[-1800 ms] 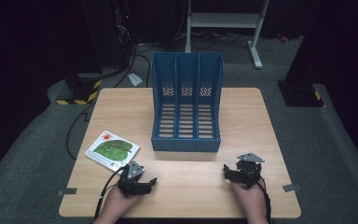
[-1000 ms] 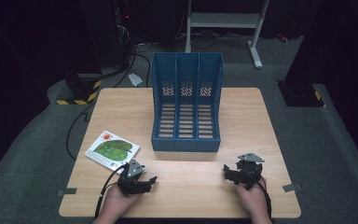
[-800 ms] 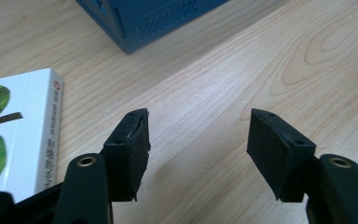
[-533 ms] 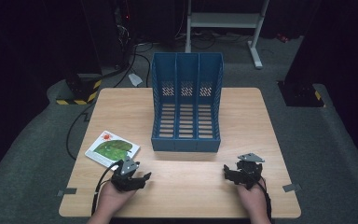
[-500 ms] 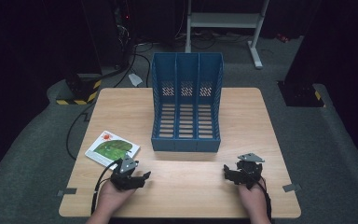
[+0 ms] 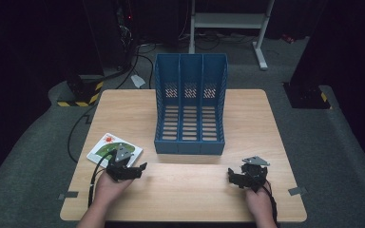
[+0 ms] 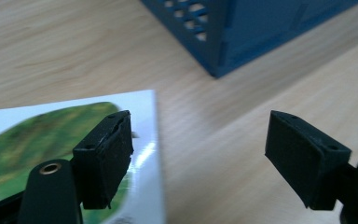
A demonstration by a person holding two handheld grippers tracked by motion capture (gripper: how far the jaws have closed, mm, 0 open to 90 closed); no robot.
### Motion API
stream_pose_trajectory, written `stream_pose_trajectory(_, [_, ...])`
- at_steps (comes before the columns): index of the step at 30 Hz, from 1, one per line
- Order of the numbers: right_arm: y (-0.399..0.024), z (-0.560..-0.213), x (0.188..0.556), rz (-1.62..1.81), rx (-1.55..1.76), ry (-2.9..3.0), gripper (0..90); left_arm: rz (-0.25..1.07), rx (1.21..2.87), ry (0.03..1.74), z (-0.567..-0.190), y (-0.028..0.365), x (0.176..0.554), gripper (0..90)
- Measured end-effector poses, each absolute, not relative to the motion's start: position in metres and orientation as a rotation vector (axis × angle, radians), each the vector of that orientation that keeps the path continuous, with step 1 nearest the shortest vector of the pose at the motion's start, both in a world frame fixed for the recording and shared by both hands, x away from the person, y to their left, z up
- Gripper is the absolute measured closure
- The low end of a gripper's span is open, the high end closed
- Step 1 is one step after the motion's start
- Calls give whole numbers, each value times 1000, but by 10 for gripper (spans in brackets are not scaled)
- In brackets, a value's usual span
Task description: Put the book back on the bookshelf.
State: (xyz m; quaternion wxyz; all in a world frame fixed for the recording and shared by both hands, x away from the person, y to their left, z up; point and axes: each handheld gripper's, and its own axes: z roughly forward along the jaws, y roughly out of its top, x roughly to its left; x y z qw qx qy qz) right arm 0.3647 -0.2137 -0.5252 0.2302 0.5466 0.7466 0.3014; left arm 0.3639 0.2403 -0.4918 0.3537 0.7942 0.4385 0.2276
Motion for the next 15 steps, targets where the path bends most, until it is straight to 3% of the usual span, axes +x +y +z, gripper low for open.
stream_pose_trajectory(15, [-213,-525,365,833,1490,2065,88,690,2007,1296,-506,290,391,216])
